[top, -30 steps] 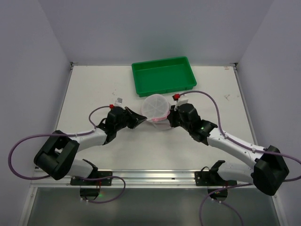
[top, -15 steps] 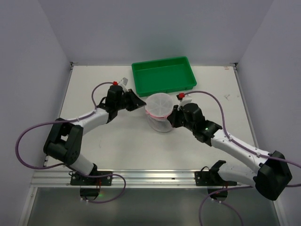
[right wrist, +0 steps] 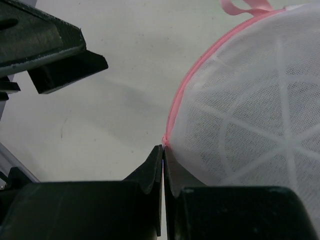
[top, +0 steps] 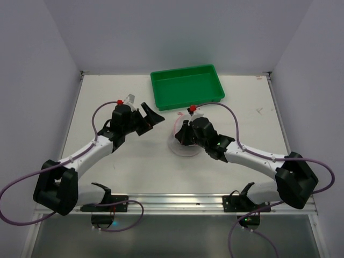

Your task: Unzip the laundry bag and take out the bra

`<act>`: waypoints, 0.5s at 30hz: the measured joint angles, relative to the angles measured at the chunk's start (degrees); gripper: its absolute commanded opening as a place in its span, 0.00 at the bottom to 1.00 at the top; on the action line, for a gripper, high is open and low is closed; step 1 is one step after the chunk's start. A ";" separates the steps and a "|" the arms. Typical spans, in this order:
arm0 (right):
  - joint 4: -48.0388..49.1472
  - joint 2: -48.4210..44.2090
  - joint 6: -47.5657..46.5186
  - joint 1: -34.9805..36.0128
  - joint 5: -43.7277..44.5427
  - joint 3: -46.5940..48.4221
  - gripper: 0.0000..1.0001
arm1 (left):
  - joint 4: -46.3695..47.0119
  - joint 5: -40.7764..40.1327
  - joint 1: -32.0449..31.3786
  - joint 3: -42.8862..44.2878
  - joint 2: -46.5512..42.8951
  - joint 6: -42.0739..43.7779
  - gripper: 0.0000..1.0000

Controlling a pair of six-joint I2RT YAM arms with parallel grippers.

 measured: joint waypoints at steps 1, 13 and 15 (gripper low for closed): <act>0.31 0.59 0.09 0.17 -0.07 0.13 0.00 | -0.20 0.11 -0.13 -1.27 -0.92 -0.74 0.93; 1.42 1.44 0.13 1.14 -0.17 0.24 0.00 | 2.25 1.16 -10.14 2.14 9.92 -2.54 0.61; 1.42 1.44 0.11 1.18 -0.15 0.24 0.00 | 2.62 0.98 -10.91 2.43 11.43 -2.58 0.41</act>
